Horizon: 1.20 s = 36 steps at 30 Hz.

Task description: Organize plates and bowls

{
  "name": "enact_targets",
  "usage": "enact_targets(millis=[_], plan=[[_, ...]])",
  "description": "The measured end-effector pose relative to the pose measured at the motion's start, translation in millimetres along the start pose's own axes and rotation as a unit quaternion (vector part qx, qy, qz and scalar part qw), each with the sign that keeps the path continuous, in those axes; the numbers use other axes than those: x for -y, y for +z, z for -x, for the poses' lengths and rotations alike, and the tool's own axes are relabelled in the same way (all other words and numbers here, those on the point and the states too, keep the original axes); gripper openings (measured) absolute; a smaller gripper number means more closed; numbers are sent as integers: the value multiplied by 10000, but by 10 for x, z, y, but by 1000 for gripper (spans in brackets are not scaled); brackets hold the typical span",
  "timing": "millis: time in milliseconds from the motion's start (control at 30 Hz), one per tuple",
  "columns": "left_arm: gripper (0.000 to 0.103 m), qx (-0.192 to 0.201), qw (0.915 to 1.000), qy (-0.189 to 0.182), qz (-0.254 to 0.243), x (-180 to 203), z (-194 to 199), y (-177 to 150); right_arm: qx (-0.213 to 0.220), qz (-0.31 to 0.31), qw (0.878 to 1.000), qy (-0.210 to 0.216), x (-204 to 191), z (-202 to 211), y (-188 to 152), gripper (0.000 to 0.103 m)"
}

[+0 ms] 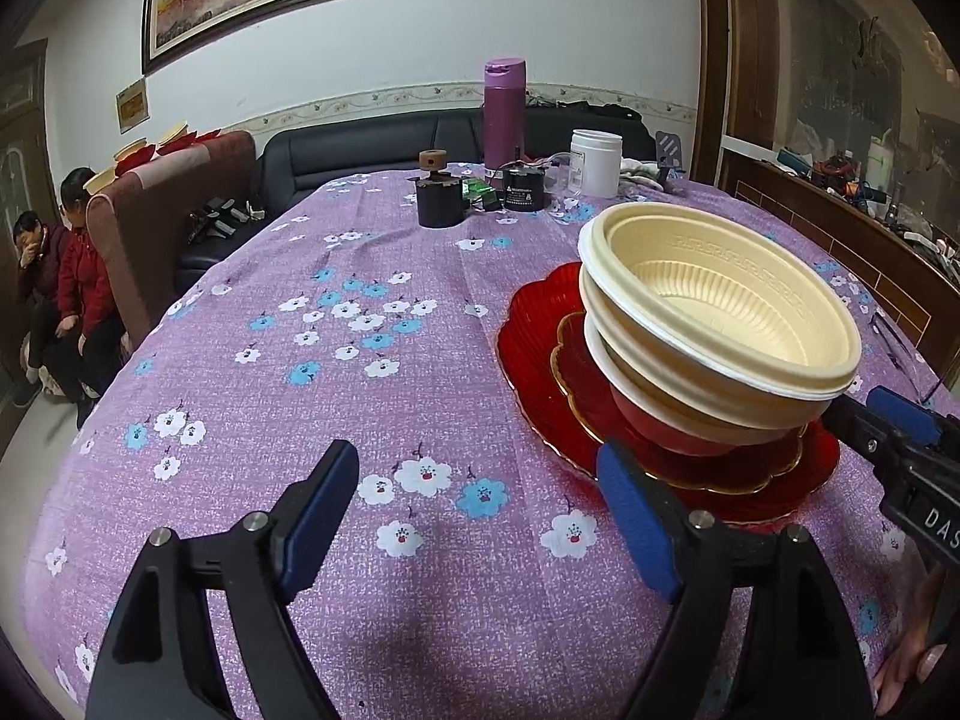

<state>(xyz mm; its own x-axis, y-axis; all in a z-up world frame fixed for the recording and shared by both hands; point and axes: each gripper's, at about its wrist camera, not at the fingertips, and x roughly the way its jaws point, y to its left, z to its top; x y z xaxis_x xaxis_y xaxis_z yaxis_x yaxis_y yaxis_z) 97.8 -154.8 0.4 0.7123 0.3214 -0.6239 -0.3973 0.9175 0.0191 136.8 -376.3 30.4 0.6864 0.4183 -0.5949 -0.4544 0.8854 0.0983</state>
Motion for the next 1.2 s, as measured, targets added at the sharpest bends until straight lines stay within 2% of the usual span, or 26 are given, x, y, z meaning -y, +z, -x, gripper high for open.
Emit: enact_targets(millis=[300,467,600,800,900,1033,1100,1200], plan=[[94,-66,9999,-122,16,-32,-12,19,59,255,9995,-147,-85,11,7,76],[99,-38,9999,62,-72,-42,15,10,18,209,9997,-122,-61,35,-4,79],[103,31,9992,374,-145,-79,47,-4,-97,225,9995,-211,-59,43,-29,81],[103,-147,9986,507,-100,-139,14,10,-114,170,9997,-113,-20,53,-49,82],[103,-221,9987,450,-85,-177,-5,35,-136,150,9998,-74,-12,44,-48,82],[103,-175,9984,513,-170,-179,16,24,-127,181,9997,-93,-29,40,-45,82],[103,-282,9982,478,-232,-160,-14,18,-142,212,9996,-136,-45,33,-44,82],[103,-410,9968,628,-267,-163,-59,22,-204,262,9992,-206,-68,5,-35,83]])
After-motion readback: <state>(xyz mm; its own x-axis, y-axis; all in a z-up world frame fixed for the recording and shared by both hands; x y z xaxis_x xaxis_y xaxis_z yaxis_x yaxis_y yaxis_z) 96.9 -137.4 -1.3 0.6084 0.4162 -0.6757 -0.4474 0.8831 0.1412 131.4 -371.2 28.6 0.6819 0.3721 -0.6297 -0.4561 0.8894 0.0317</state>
